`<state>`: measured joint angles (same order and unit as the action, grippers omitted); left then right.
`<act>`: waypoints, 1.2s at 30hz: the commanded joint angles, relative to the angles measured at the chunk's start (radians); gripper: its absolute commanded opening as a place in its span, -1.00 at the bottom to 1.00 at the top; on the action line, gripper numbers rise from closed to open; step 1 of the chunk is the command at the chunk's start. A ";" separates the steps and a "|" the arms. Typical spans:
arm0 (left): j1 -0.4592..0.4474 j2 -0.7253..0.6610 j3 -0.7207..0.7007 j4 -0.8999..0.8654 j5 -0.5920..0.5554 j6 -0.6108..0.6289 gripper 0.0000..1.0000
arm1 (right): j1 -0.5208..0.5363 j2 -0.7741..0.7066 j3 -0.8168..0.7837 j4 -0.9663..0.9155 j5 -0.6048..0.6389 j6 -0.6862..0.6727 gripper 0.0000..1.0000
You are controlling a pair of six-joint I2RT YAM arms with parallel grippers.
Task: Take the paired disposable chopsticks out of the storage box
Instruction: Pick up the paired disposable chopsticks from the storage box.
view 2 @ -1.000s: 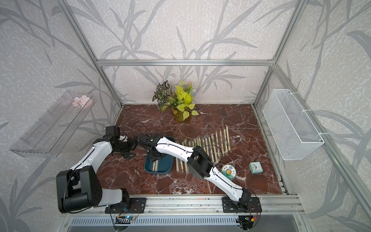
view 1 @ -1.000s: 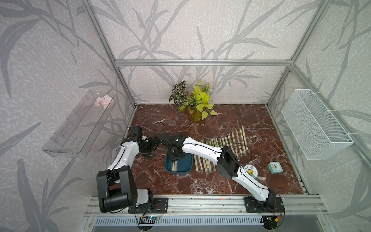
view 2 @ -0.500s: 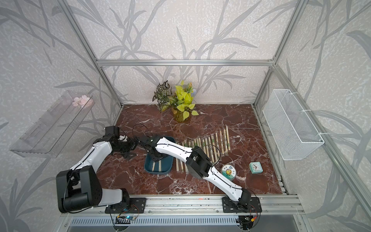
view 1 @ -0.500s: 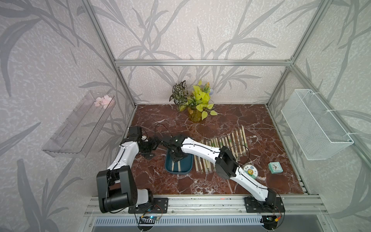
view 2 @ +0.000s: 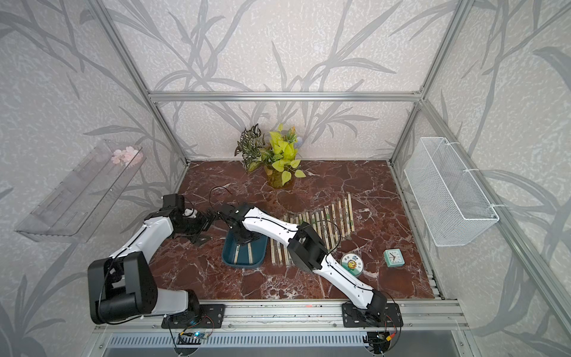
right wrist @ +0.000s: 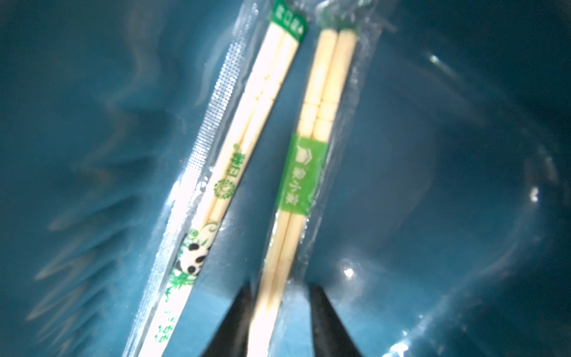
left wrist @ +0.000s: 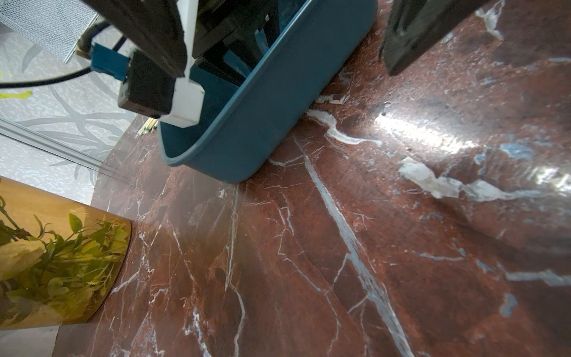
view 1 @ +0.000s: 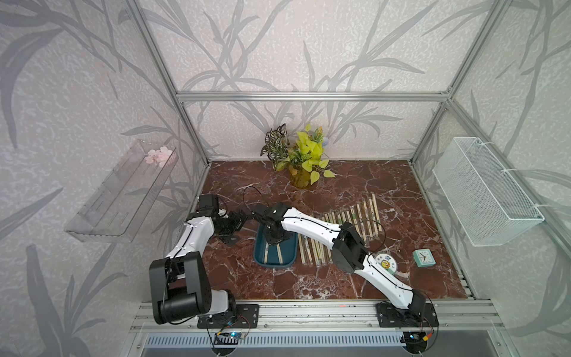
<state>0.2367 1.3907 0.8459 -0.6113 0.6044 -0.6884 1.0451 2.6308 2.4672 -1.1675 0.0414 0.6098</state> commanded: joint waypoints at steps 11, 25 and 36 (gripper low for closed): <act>0.007 0.014 0.003 0.013 0.025 0.014 0.99 | -0.015 0.027 0.023 -0.019 -0.036 0.021 -0.94; 0.007 0.001 0.013 0.017 0.055 0.016 0.99 | -0.052 -0.127 -0.003 0.001 -0.020 0.087 -1.00; 0.003 -0.024 0.014 0.015 0.076 0.015 0.99 | -0.063 -0.248 -0.060 0.070 -0.044 0.101 -1.00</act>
<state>0.2367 1.3949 0.8459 -0.5961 0.6601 -0.6880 0.9871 2.4489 2.4363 -1.1236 0.0048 0.6926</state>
